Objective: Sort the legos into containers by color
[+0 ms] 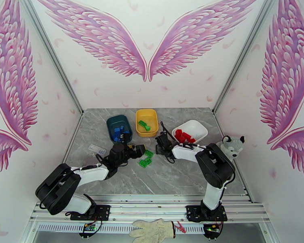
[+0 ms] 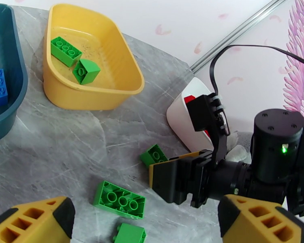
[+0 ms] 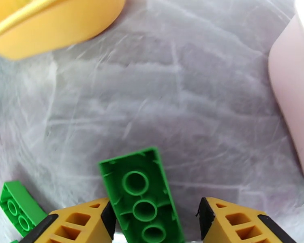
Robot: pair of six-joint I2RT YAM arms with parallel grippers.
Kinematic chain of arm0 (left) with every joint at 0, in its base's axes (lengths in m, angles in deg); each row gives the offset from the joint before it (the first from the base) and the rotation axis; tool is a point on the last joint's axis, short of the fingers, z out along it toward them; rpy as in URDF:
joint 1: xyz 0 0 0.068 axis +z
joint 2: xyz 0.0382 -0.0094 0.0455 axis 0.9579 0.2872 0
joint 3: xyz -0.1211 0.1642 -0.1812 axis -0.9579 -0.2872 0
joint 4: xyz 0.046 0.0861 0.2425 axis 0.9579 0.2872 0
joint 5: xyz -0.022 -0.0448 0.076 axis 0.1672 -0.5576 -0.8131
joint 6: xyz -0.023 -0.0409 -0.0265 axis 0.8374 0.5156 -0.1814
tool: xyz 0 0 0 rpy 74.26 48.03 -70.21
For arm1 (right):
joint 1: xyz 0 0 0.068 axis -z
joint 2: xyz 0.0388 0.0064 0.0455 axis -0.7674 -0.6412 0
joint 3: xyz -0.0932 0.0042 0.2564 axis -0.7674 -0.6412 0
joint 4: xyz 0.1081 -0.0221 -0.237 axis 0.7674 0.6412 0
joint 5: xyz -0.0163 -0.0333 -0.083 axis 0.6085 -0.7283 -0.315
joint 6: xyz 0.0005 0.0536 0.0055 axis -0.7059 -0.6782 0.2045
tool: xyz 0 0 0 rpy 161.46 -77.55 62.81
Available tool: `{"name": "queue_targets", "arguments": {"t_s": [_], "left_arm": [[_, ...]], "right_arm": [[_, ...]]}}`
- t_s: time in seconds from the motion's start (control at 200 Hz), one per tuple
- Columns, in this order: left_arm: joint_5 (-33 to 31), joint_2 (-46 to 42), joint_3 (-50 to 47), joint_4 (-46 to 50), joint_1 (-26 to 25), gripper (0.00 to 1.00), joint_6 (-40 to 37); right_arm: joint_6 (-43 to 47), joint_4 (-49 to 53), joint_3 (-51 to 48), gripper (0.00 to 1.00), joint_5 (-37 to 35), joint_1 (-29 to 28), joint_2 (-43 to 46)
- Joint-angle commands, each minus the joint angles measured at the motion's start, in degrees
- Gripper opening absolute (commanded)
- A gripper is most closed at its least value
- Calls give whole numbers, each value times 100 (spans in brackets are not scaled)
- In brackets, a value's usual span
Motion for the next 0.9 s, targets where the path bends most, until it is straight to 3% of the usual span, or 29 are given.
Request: {"name": "queue_targets", "arguments": {"t_s": [0.0, 0.295, 0.58, 0.895], "left_arm": [[64, 47, 159, -94, -21, 99, -19], [53, 65, 139, -89, -22, 99, -10], [25, 100, 154, -84, -28, 99, -27], [257, 208, 92, -208, 259, 99, 88]], "right_arm": [[-15, 140, 106, 57, 285, 128, -47], [8, -20, -124, 48, 589, 134, 50], [-70, -102, -325, 30, 742, 127, 336], [-143, -111, -230, 28, 1350, 60, 1008]]}}
